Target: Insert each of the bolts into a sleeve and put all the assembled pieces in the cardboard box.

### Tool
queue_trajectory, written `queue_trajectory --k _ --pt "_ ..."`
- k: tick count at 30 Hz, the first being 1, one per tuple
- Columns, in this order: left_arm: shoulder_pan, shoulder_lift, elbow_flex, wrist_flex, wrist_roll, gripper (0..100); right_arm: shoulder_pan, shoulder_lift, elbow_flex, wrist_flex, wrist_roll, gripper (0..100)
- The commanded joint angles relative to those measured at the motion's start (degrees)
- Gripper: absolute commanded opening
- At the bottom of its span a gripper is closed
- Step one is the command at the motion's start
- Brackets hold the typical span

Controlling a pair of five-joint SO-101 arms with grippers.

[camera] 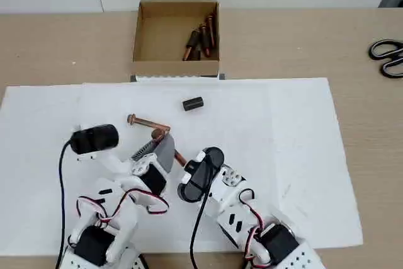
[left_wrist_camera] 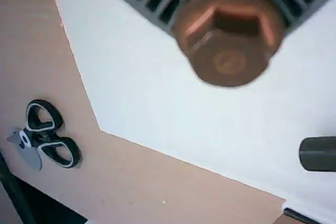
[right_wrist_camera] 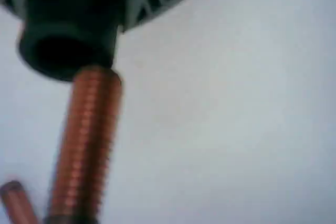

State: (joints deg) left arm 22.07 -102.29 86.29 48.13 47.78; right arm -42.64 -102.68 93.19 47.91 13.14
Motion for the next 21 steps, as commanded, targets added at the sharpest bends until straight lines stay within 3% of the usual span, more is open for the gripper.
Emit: queue_trajectory --k 1,16,21 --pt "1.3 -0.4 -0.1 -1.6 0.6 1 -0.5 -0.5 -0.9 -1.7 0.7 0.2" --pt "1.3 -0.4 3.6 -4.2 0.3 1 -0.5 -0.5 -1.3 -3.9 0.8 0.2" --pt "6.5 -0.4 3.7 -3.3 -5.2 1 -0.5 -0.5 -1.0 -3.9 0.8 0.2"
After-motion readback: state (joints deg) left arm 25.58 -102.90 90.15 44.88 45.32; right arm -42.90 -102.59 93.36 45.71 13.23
